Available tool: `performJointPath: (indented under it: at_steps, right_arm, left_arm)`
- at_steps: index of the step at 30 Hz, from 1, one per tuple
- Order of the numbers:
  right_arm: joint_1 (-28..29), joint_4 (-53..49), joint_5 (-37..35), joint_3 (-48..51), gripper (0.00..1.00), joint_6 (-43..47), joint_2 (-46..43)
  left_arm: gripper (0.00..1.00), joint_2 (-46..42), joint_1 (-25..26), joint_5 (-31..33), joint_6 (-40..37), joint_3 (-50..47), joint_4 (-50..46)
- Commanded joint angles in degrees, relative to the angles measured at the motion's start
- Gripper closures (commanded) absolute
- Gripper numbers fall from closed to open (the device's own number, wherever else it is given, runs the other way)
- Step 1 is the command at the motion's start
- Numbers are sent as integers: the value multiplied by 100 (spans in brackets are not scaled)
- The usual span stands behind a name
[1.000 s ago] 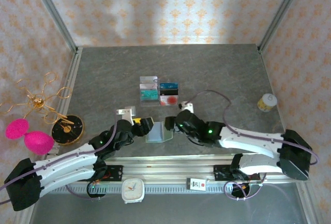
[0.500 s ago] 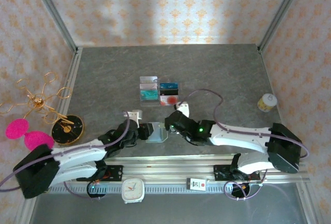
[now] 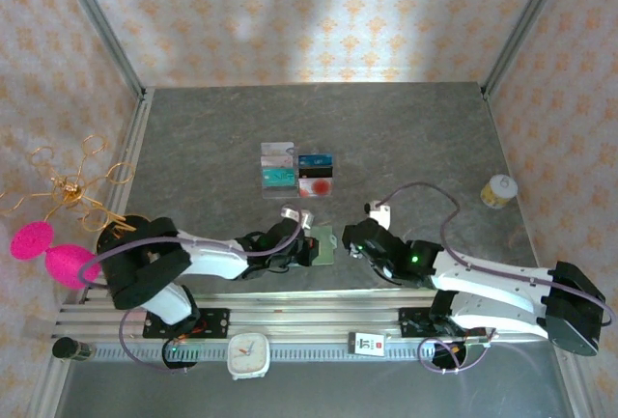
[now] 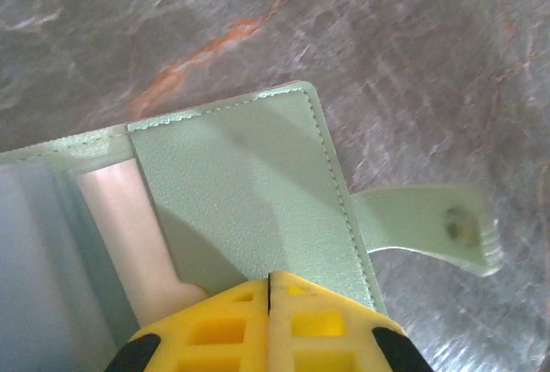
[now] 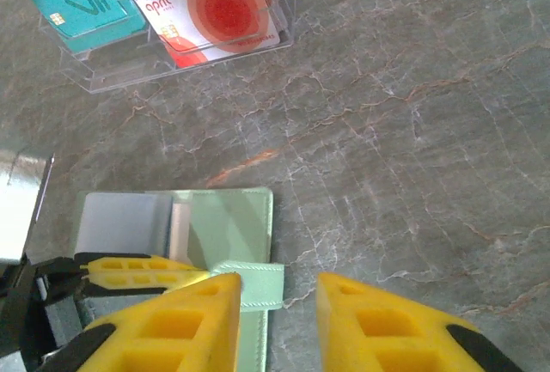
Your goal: Take the credit cards out of the card holder
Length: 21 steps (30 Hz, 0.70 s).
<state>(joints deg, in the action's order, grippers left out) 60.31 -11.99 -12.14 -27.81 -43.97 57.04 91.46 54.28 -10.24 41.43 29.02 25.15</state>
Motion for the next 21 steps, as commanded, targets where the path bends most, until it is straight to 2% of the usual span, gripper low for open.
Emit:
performJointPath:
  at_steps: [1,6,9,14,17,21]
  right_arm:
    - [-22,85,-52,-71,71,-40,-40]
    - [-20,233,98,-212,65,137,-31]
    - [-20,605,470,-265,60,531,-86]
    - [60,803,885,-752,49,1192,97]
    - [317,707,817,-1245,44,1428,486]
    - [643,633,814,-1876,42,1387,1651]
  left_arm:
    - [95,146,24,-139,-135,111,-141]
    - [80,-643,21,109,-36,-90,-220]
    - [72,-1337,0,380,91,-321,-184]
    - [65,-2263,-331,743,133,-757,-433]
    - [62,-2867,-668,875,142,-1000,-796]
    - [48,-3799,-713,1402,132,-1241,-1358]
